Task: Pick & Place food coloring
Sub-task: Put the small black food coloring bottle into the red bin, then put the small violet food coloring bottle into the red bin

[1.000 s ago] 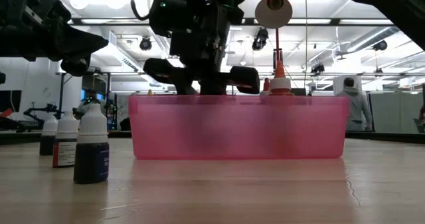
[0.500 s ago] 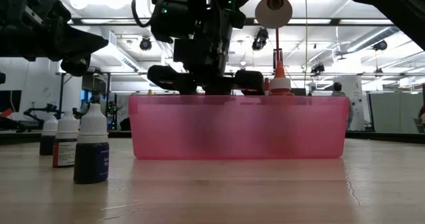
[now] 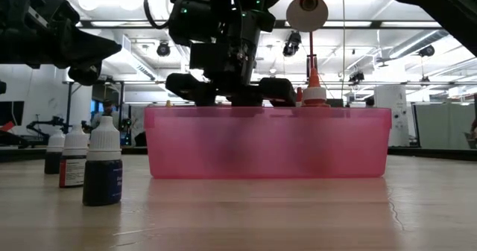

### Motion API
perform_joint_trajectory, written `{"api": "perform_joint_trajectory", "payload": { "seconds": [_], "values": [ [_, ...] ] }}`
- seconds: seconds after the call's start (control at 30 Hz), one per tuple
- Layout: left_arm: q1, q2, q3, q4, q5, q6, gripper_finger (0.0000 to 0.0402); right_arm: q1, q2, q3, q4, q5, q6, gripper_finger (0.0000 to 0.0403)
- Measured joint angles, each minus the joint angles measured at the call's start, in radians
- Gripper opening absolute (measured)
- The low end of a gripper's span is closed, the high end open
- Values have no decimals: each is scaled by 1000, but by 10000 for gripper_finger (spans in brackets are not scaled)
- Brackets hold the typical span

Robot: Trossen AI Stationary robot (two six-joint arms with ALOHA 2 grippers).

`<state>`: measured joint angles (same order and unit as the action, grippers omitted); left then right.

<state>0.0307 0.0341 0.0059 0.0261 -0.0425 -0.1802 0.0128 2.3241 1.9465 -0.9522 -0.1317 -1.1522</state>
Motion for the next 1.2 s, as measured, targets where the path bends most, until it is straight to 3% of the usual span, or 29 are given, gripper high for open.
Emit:
{"api": "perform_joint_trajectory", "payload": {
  "seconds": [0.53, 0.83, 1.2],
  "values": [
    [0, 0, 0, 0, 0, 0, 0, 4, -1, 94, -25, 86, 55, 166],
    [0, 0, 0, 0, 0, 0, 0, 4, -6, 208, -148, 106, 144, 162],
    [0, 0, 0, 0, 0, 0, 0, 2, -8, 306, -279, 116, 413, 157]
  ]
}}
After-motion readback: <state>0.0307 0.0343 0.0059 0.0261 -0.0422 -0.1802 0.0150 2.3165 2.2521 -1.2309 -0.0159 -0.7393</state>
